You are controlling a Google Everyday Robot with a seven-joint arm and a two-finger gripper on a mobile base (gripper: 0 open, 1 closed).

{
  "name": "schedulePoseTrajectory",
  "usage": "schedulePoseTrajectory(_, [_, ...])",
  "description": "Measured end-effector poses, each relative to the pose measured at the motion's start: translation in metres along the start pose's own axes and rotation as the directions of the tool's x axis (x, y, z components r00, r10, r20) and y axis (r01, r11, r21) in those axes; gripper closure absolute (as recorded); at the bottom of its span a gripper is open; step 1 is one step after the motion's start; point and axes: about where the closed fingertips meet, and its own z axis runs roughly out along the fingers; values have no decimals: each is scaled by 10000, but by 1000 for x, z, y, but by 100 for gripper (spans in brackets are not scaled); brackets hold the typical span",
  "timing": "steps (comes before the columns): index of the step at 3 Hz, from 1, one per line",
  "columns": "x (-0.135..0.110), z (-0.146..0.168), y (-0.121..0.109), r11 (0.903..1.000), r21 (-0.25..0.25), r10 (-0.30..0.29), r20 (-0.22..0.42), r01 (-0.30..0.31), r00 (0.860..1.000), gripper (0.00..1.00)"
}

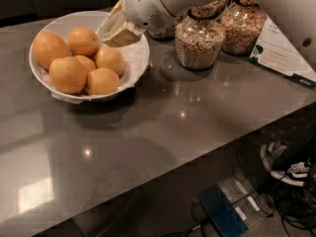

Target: Pick orange from white bowl

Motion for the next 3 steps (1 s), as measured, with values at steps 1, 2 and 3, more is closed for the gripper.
schedulePoseTrajectory(1, [0,0,0,10000,-4,0,3,0,10000,34])
schedulePoseTrajectory(2, [0,1,0,10000,-16,-1,14,1,10000,11])
schedulePoseTrajectory(3, [-4,16,1,9998,-215,-3,224,7,9997,0])
